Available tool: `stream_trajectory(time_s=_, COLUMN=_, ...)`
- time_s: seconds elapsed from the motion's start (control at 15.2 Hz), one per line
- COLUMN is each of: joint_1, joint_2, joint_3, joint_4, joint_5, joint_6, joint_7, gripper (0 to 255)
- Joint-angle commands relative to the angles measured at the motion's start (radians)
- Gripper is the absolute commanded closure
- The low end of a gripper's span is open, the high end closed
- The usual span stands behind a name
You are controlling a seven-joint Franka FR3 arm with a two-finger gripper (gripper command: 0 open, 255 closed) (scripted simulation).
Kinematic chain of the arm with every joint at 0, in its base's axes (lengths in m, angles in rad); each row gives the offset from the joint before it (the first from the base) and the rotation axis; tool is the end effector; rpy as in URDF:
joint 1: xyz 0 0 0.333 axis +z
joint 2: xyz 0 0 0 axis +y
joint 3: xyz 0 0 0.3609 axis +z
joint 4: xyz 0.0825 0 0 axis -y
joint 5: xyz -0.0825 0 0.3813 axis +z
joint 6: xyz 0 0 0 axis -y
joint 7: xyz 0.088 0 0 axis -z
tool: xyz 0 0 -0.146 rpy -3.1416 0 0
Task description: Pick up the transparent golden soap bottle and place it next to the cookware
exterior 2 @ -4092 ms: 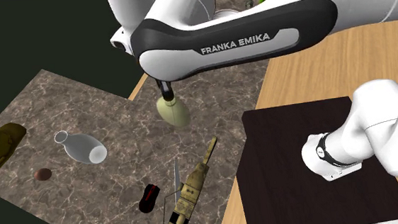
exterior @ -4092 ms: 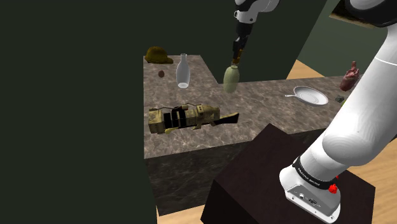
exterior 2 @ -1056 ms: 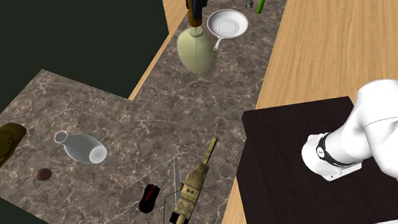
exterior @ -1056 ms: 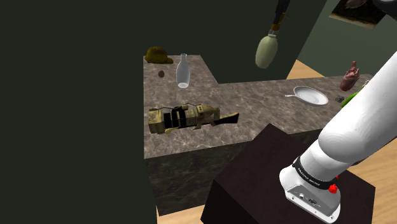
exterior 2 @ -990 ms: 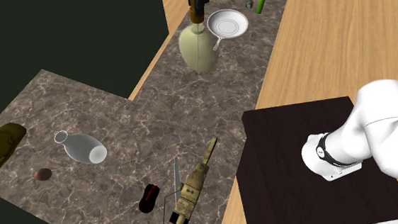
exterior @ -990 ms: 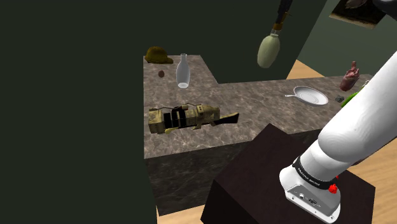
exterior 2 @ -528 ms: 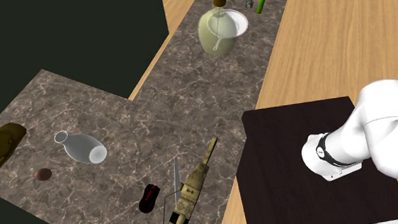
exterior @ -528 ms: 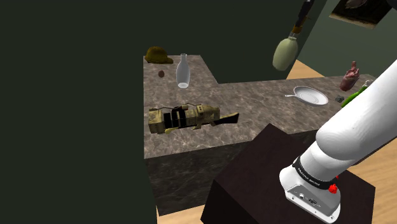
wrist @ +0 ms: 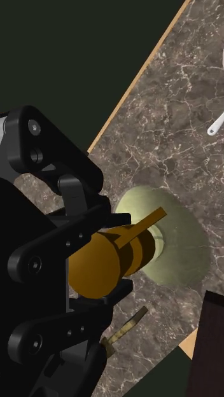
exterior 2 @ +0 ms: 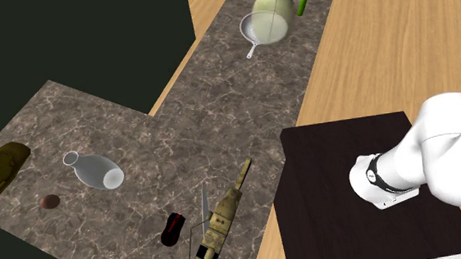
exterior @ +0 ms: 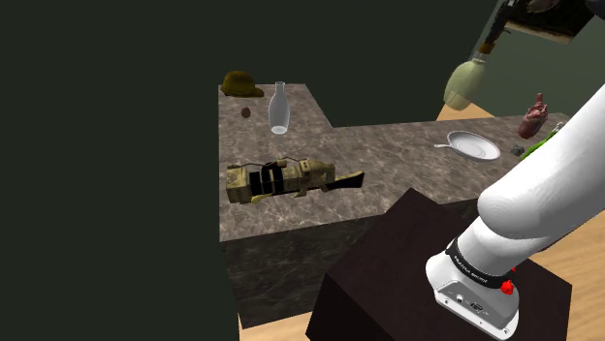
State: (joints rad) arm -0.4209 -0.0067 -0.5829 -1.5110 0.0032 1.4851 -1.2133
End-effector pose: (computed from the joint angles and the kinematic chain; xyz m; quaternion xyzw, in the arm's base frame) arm 0.2898 -0.4564 0.6538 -0.9944 -0.1047 0.0014 0.0106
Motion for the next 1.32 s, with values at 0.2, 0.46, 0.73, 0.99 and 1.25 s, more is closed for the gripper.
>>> stream_trajectory(time_s=0.2, joint_1=-0.077, joint_2=0.068, joint_3=-0.071, joint_4=0.068, joint_5=0.038, joint_6=-0.013, joint_7=-0.146, gripper=255)
stream_trajectory(time_s=0.46, joint_1=-0.157, joint_2=0.148, joint_3=-0.122, joint_4=0.149, joint_5=0.090, joint_6=-0.034, joint_7=-0.267, gripper=255)
stream_trajectory(time_s=0.73, joint_1=-0.264, joint_2=0.254, joint_3=-0.162, joint_4=0.262, joint_5=0.164, joint_6=-0.071, joint_7=-0.390, gripper=255)
stream_trajectory(time_s=0.99, joint_1=-0.410, joint_2=0.385, joint_3=-0.177, joint_4=0.423, joint_5=0.256, joint_6=-0.130, joint_7=-0.502, gripper=255)
stream_trajectory(time_s=1.25, joint_1=-0.615, joint_2=0.554, joint_3=-0.159, joint_4=0.682, joint_5=0.369, joint_6=-0.233, joint_7=-0.585, gripper=255)
